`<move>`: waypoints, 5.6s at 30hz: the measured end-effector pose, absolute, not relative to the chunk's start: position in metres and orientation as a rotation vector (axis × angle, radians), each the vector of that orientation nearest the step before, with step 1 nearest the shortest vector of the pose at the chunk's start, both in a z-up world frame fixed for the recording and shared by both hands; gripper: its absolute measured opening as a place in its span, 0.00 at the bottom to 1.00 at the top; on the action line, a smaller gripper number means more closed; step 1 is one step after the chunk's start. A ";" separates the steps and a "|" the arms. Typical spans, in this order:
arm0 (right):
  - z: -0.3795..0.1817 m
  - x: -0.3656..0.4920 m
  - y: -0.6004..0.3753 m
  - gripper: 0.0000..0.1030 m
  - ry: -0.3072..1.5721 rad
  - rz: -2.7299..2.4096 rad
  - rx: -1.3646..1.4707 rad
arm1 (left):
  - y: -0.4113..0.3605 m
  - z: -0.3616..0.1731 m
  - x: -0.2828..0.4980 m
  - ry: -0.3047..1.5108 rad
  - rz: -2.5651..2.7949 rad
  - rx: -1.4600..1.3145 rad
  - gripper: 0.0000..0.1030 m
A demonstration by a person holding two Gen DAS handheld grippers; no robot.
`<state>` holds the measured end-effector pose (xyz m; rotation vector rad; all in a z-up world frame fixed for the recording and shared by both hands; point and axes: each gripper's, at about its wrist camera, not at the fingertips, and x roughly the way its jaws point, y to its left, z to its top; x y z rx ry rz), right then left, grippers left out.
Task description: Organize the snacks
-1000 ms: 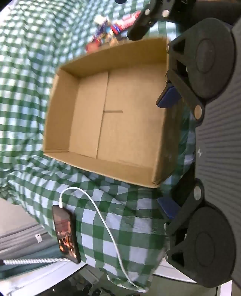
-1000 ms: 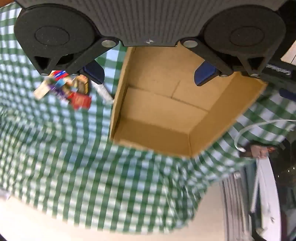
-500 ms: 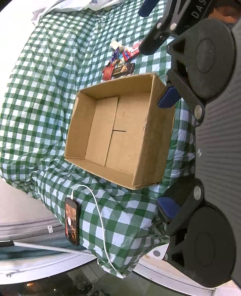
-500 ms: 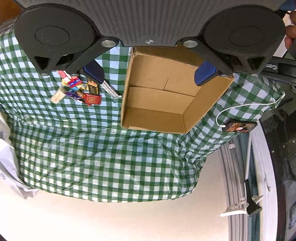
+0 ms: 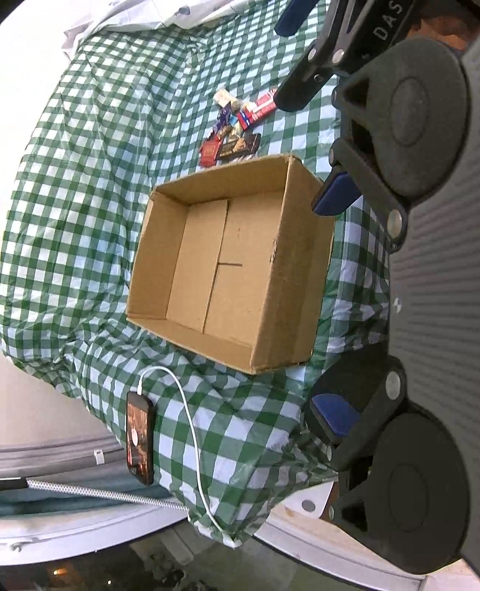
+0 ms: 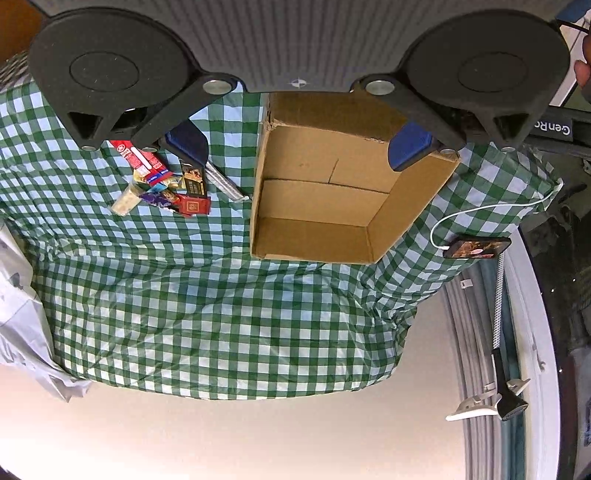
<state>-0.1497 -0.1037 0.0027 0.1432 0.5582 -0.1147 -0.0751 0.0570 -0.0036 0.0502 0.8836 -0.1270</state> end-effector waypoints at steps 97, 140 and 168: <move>-0.233 -0.021 -0.470 0.49 0.855 -0.479 0.489 | -0.367 -0.225 0.221 1.153 -0.416 0.570 0.42; -0.047 -0.137 -0.154 0.47 0.761 0.076 0.220 | 0.011 0.004 -0.058 0.902 -0.300 0.167 0.42; -0.039 -0.140 -0.124 0.47 0.780 0.038 0.113 | 0.043 0.003 -0.061 0.899 -0.321 0.082 0.42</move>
